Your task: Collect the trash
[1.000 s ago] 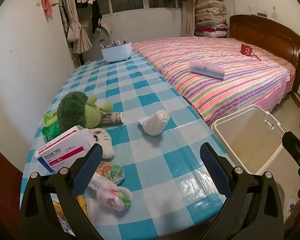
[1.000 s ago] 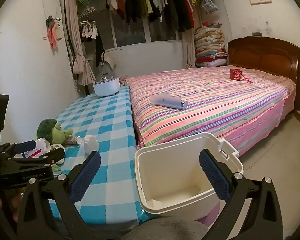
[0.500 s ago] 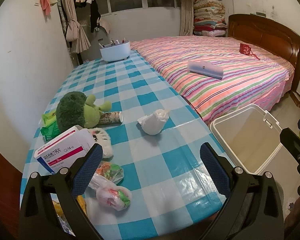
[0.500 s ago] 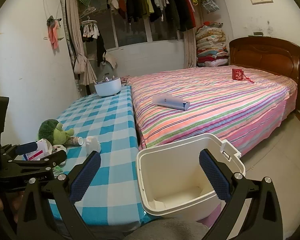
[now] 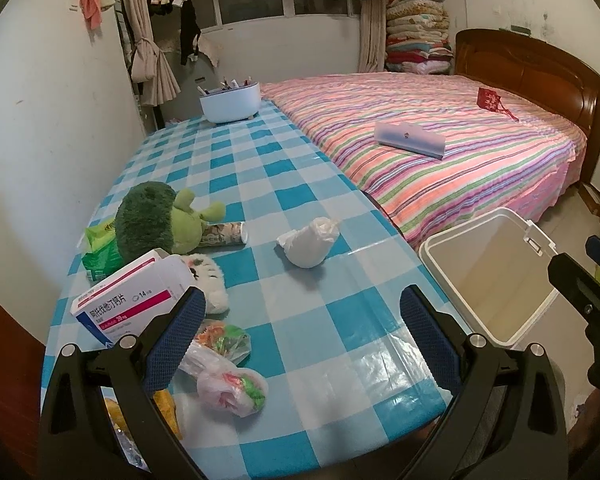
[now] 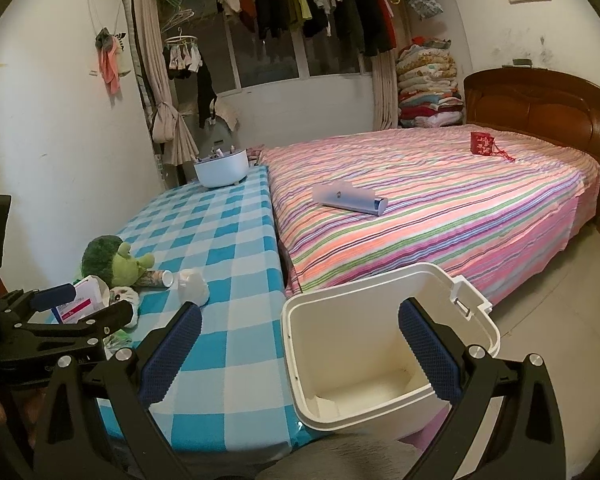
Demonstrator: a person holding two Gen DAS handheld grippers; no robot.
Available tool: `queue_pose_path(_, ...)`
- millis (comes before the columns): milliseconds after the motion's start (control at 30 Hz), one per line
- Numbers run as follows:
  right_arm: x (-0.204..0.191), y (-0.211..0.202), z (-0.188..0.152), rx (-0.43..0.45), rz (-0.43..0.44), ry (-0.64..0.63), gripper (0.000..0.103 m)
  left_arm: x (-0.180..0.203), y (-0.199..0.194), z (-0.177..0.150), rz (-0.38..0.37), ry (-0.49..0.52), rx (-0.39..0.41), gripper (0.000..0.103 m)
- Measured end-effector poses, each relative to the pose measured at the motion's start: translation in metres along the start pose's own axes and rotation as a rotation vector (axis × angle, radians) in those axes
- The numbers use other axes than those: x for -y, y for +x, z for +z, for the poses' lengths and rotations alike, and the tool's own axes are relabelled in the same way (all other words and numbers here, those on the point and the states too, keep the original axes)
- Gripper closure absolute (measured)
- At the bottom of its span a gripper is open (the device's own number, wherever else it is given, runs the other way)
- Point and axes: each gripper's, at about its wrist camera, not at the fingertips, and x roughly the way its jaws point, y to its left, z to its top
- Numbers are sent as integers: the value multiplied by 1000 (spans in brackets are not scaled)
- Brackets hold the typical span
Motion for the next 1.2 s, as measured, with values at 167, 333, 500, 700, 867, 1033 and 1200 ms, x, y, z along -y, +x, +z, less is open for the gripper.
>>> queue_pose_path(167, 0, 0, -1, -1, 1, -3, 7, -2, -2, 0, 3, -3, 5, 7)
queue_pose_path(333, -2, 0, -3, -9, 5, -7, 7, -5, -6, -1, 5, -9, 7, 7)
queue_pose_path(500, -3, -1, -3, -13, 13, -10, 7, -8, -7, -1, 8, -7, 7, 7)
queue_pose_path(700, -7, 1, -3, -17, 26, -25, 7, -11, -8, -2, 13, -9, 12, 7)
queue_pose_path(867, -11, 6, -2, -22, 41, -37, 7, -19, -13, -5, 31, -14, 24, 7)
queue_pose_path(1033, -21, 9, -2, -23, 69, -65, 7, -31, -19, -8, 45, -31, 23, 7)
queue_pose_path(1200, -34, 13, 1, -18, 100, -96, 7, -44, -22, -12, 67, -64, 16, 7)
